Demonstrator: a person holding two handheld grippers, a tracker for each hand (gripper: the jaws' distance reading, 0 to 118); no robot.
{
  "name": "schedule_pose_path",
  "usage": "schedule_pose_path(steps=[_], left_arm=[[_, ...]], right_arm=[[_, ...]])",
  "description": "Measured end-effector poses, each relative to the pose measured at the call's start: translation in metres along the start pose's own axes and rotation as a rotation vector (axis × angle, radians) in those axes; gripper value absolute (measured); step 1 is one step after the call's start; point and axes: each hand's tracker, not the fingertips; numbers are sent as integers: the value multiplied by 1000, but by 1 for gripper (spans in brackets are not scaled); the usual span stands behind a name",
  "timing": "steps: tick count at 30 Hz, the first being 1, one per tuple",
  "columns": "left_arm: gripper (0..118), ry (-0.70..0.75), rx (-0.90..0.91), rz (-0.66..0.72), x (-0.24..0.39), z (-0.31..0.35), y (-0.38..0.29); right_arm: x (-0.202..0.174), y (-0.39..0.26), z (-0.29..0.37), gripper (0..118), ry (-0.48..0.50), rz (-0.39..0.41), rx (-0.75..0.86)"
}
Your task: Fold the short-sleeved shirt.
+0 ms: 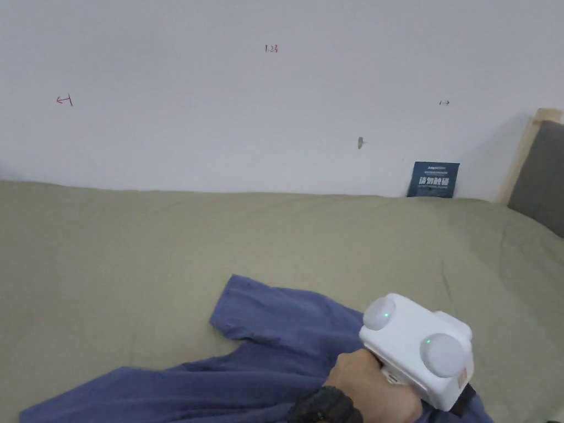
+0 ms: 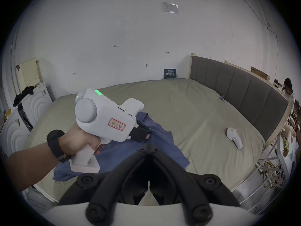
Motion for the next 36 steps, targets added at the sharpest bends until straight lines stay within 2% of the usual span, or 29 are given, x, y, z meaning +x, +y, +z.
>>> schedule_pose_path(steps=[1, 2, 5, 8, 11, 13, 15, 16, 17, 18, 19, 21, 24, 27, 33, 36], left_arm=[[64, -19, 5, 60, -8, 9, -1], [82, -32, 12, 99, -15, 19, -3], [83, -5, 93, 170, -48, 79, -12], [83, 135, 232, 156, -71, 166, -43], [83, 390, 340, 174, -78, 245, -108], [83, 547, 355, 262, -89, 283, -155], [80, 636, 373, 371, -94, 313, -208], [72, 664, 380, 444, -96, 325, -238], [50, 687, 370, 514, -96, 337, -262], [5, 704, 387, 572, -93, 349, -287], [0, 739, 411, 623, -88, 359, -310], [0, 879, 429, 644, -71, 376, -348], [0, 895, 409, 782, -60, 385, -387], [0, 899, 406, 814, -55, 385, -407], [0, 834, 357, 839, -72, 362, -401], [0, 711, 324, 848, -115, 345, -380]], right_arm=[[-1, 1, 0, 2, 15, -5, 4], [-4, 1, 2, 2, 27, -8, 6], [-9, 0, 4, 2, 63, -10, 3], [-19, -3, 6, 2, 67, 29, 0], [-32, -6, 6, 2, 79, 67, 5], [-41, -8, 6, 2, 108, 84, 11], [-50, -11, 7, 2, 147, 97, 22], [-54, -12, 7, 2, 150, 88, 19], [-58, -13, 8, 2, 158, 85, 19], [-62, -16, 10, 2, 163, 91, 31], [-66, -18, 10, 2, 162, 104, 47], [-75, -24, 12, 2, 127, 160, 70], [-84, -34, 14, 2, 118, 182, 65], [-89, -41, 18, 2, 134, 170, 62], [-93, -42, 15, 2, 148, 173, 46], [-90, -34, 9, 2, 148, 169, 51]])
